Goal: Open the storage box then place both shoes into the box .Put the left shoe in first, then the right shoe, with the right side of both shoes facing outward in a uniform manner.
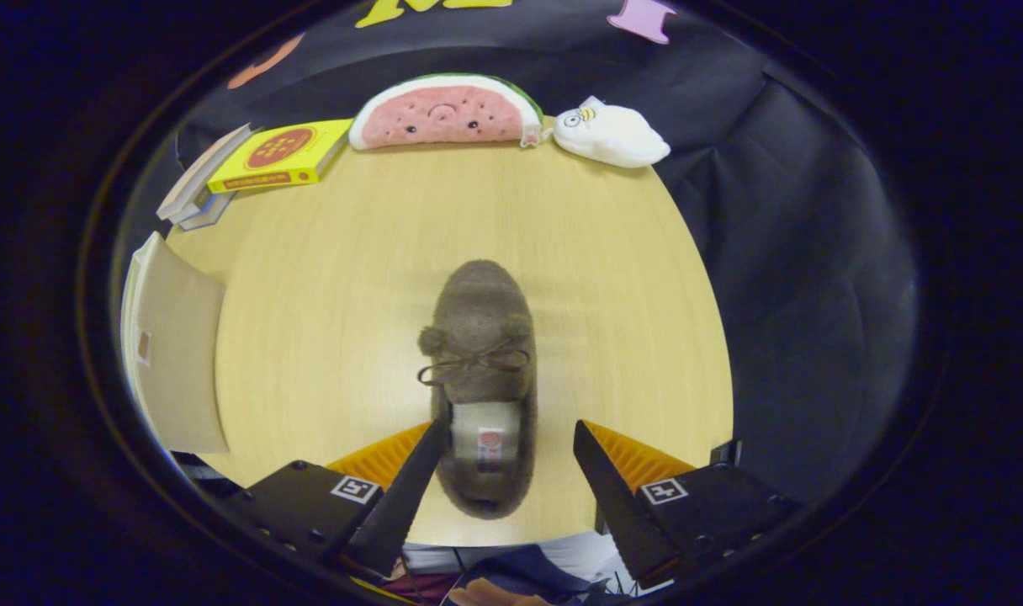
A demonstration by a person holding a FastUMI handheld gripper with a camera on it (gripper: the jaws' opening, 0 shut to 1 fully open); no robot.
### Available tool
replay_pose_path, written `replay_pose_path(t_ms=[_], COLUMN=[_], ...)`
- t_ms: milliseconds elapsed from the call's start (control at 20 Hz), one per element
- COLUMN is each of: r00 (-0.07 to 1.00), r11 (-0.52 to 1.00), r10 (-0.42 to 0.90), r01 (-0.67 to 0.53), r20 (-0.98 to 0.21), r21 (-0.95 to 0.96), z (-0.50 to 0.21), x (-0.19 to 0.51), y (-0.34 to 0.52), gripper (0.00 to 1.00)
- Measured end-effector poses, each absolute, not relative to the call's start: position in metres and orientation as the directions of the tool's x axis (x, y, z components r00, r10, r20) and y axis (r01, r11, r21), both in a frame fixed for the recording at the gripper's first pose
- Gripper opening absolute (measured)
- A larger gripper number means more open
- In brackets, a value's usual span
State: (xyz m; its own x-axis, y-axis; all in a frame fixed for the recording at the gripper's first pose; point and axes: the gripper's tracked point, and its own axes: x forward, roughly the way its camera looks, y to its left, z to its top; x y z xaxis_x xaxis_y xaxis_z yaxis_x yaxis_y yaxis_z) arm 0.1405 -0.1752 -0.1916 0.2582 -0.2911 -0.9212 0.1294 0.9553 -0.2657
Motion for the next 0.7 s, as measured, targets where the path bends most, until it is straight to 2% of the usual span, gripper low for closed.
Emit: replay_pose_path(t_ms=[200, 450, 500, 550, 600, 700], r00=[0.23, 0.164, 0.154, 0.152, 0.162, 0.177], r11=[0.922, 0.964, 0.97, 0.974, 0.974, 0.974], r10=[-0.387, -0.259, -0.234, -0.218, -0.221, -0.224], r01=[0.126, 0.106, 0.102, 0.095, 0.08, 0.035], r20=[-0.893, -0.952, -0.96, -0.964, -0.962, -0.958], r21=[-0.367, -0.244, -0.22, -0.205, -0.211, -0.222], z=[-0.209, -0.235, -0.24, -0.242, -0.242, -0.24], x=[0.145, 0.139, 0.139, 0.139, 0.141, 0.141], y=[-0.214, -0.196, -0.193, -0.189, -0.19, -0.189], gripper=[0.92, 0.4, 0.34, 0.17, 0.1, 0.08])
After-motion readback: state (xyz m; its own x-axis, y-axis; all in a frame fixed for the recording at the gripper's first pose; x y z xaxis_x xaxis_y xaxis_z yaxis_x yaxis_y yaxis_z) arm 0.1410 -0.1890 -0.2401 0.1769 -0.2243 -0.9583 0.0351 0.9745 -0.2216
